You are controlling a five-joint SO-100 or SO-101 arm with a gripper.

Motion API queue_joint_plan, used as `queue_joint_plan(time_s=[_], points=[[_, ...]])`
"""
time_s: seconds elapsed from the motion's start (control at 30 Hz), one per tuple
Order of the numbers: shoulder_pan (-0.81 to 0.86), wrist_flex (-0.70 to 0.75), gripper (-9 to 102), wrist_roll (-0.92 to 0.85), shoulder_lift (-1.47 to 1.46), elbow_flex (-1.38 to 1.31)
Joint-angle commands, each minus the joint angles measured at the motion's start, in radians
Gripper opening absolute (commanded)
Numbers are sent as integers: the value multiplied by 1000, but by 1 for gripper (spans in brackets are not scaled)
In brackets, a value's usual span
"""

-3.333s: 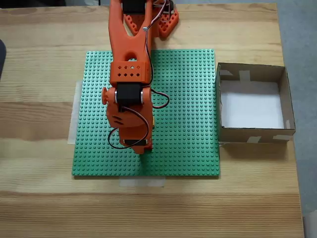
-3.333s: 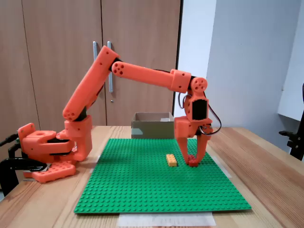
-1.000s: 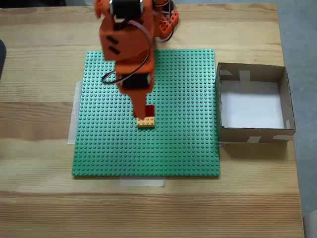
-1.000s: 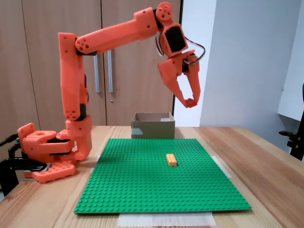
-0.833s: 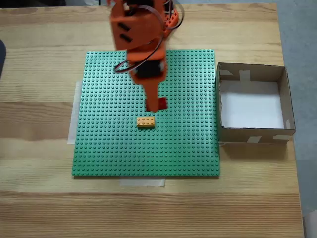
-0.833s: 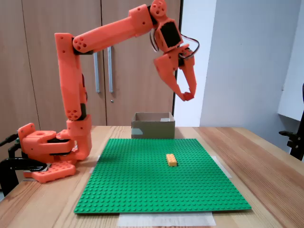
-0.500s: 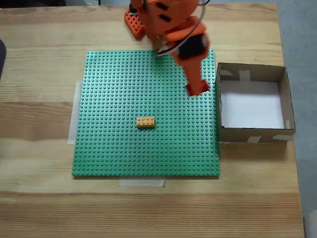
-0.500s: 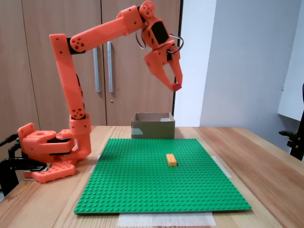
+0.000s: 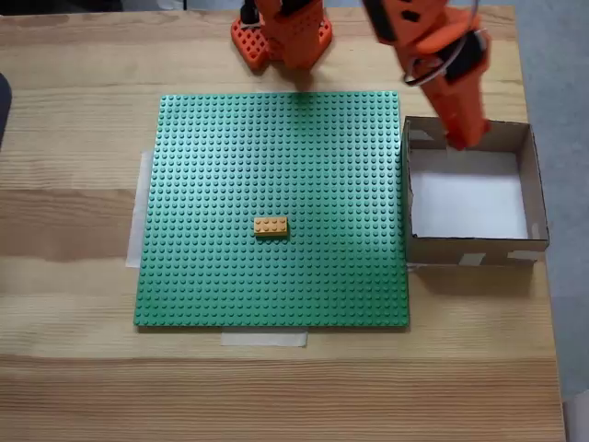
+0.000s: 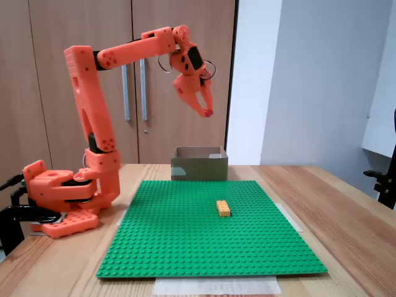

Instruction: Pick the red lego block and put it in the box.

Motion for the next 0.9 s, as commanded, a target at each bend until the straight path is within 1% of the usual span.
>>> queue_joint_plan(time_s=[0.0, 0.27, 0.6, 0.63, 0.87], points=[[-48, -28, -1, 11, -26, -2], [-106, -35, -1, 25, -167, -40], [-81, -12, -1, 44, -383, -153], [-81, -3, -1, 40, -474, -198], [-81, -20, -1, 37, -555, -187]])
